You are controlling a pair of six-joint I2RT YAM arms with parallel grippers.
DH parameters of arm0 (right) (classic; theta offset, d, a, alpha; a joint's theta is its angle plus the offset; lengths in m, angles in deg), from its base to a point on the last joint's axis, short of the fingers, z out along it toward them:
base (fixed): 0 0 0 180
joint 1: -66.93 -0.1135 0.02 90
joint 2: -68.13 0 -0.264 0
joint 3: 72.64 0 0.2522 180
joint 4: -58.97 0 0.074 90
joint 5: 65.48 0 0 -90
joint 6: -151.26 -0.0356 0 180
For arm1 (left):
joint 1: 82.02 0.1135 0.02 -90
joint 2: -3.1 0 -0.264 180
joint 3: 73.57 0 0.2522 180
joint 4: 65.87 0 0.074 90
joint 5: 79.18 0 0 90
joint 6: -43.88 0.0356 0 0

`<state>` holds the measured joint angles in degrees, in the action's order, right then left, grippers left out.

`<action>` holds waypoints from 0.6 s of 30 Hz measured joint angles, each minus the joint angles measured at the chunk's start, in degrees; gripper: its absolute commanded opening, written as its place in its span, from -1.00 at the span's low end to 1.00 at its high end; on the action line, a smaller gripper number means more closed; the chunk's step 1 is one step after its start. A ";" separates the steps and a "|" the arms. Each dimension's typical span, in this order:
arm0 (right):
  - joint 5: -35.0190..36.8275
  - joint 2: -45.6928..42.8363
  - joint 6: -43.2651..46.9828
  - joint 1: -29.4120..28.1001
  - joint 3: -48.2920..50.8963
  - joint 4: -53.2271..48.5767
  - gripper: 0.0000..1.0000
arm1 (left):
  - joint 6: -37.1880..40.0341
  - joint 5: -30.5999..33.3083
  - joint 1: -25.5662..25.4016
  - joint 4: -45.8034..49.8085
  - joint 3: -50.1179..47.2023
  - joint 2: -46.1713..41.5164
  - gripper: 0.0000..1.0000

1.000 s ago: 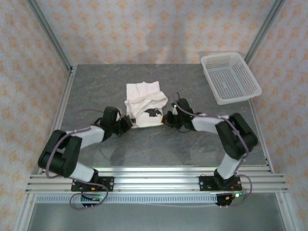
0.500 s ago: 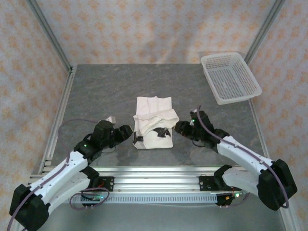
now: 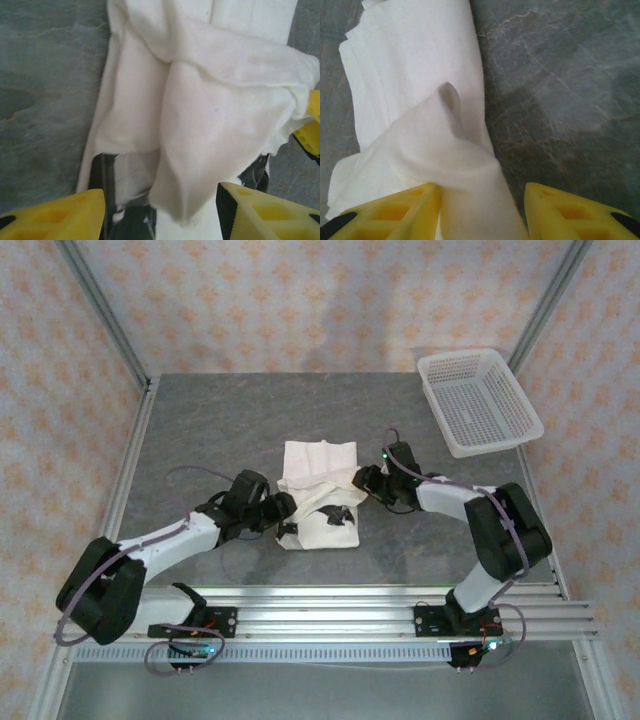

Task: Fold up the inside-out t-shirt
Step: Smooth out the T-shirt at the center of the table.

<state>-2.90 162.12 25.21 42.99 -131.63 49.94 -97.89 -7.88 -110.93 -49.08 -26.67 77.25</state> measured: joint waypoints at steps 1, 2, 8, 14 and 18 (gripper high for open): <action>-0.39 0.26 -0.24 0.00 0.00 0.74 -0.18 | -0.02 -0.22 -0.02 -1.09 0.46 1.03 0.20; -0.79 0.26 -0.42 0.00 0.00 1.29 -0.27 | -0.02 -0.33 -0.24 -1.84 0.94 1.88 0.19; -1.84 -2.25 -2.43 0.00 1.29 3.96 -0.65 | -0.26 -0.63 -0.63 -5.18 3.76 6.62 0.08; -2.86 -5.16 -7.08 -0.48 3.93 6.58 -0.65 | -0.81 -2.32 -0.63 -7.91 5.49 11.72 -0.17; -2.84 -5.20 -10.08 -1.84 4.33 7.52 -0.84 | -1.84 -3.30 -0.63 -8.66 5.95 13.68 -0.63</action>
<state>-5.74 156.92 15.13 41.15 -127.31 57.46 -99.73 -11.18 -111.56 -57.74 -20.72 90.93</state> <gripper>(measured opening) 0.140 0.249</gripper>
